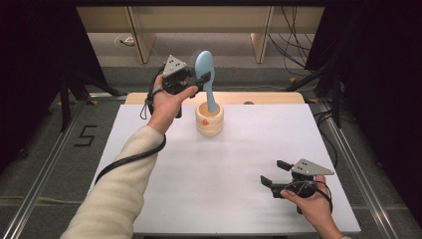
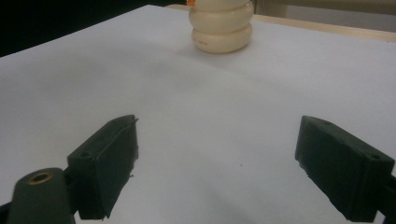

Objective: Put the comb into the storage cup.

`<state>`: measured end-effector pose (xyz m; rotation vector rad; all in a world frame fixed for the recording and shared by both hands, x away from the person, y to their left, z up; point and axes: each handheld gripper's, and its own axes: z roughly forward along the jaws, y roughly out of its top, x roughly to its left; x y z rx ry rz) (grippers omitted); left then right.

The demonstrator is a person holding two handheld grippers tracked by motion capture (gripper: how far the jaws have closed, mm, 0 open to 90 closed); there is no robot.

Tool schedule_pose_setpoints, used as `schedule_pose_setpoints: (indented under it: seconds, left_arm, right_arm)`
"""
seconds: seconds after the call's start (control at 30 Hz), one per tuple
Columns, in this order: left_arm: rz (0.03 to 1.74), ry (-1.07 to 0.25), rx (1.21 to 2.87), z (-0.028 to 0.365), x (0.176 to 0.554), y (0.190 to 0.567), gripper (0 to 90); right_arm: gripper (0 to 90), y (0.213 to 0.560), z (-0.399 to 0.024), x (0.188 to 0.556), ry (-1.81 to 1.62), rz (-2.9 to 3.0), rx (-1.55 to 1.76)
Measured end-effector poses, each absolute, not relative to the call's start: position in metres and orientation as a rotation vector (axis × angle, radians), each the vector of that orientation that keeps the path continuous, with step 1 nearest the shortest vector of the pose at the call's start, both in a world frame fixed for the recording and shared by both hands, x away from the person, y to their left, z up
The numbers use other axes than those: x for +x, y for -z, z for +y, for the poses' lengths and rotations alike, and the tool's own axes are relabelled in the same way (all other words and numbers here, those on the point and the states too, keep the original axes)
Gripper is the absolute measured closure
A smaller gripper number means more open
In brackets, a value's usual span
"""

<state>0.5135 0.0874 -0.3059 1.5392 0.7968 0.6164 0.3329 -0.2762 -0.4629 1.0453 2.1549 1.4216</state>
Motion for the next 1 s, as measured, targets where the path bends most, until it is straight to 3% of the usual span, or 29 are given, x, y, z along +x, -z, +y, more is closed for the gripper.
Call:
schedule_pose_setpoints:
  seconds: [1.0]
  left_arm:
    - [0.844,-0.634,1.539,0.086,0.524,0.318,50.4]
  right_arm:
    - [14.8,0.463,-0.277,0.333,-1.389,2.17,1.018]
